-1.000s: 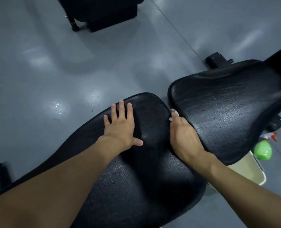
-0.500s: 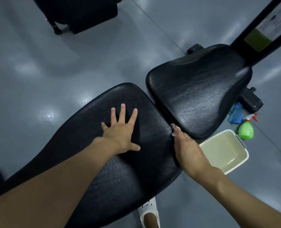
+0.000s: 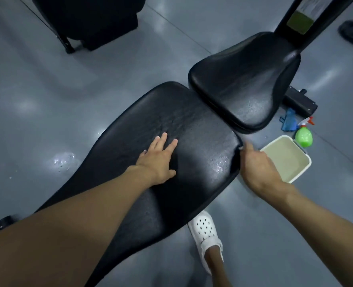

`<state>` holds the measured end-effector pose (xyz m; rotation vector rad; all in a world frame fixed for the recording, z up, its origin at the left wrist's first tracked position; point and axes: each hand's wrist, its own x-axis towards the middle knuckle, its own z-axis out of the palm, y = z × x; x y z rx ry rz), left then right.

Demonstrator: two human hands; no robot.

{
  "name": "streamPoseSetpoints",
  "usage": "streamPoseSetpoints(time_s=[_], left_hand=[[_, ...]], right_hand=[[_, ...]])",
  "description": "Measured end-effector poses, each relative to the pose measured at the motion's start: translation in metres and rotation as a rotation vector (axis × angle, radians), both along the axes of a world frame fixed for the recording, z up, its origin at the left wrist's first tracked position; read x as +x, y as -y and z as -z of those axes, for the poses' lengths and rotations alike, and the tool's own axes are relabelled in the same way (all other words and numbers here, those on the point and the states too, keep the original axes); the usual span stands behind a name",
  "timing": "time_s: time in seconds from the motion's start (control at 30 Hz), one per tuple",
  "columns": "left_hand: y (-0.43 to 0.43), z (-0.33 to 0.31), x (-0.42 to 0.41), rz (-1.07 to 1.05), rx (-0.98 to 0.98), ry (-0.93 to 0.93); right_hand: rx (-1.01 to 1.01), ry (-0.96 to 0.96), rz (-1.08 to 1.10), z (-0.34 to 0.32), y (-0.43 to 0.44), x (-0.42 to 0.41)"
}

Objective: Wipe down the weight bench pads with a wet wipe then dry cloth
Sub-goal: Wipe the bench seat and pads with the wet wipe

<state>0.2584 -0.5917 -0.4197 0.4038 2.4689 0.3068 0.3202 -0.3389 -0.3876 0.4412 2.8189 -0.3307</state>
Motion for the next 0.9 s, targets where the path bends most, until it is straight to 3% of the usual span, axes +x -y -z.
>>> streamPoseSetpoints(time_s=[0.1, 0.13, 0.23, 0.3, 0.4, 0.53, 0.6, 0.67, 0.77, 0.9], left_hand=[[0.040, 0.002, 0.037, -0.133, 0.020, 0.051], [0.055, 0.004, 0.048, -0.179, 0.016, 0.043], [0.096, 0.015, 0.079, -0.222, -0.032, 0.037], [0.117, 0.025, 0.095, -0.151, -0.088, 0.072], [0.135, 0.039, 0.104, -0.080, -0.081, 0.076], [0.140, 0.048, 0.103, -0.127, 0.037, 0.062], [0.147, 0.047, 0.104, -0.187, 0.127, 0.064], [0.163, 0.045, 0.108, -0.268, 0.190, 0.082], [0.188, 0.038, 0.129, -0.439, 0.319, 0.115], [0.235, 0.028, 0.173, -1.027, 0.818, 0.243]], right_hand=[[-0.166, -0.332, -0.082, -0.011, 0.062, 0.005], [-0.203, -0.350, -0.163, -0.007, 0.083, 0.004], [0.006, -0.073, -0.435, 0.037, 0.129, 0.007], [0.168, 0.029, -0.489, 0.063, 0.140, 0.014], [0.244, -0.086, -0.497, 0.075, 0.156, 0.030], [0.153, -0.143, -0.675, 0.088, 0.194, 0.055], [0.109, -0.261, -0.680, 0.089, 0.210, 0.067], [-0.031, -0.351, -0.604, 0.083, 0.226, 0.073], [-0.473, -0.286, -0.396, 0.067, 0.252, 0.084], [-0.949, -0.093, -0.060, 0.047, 0.316, 0.112]])
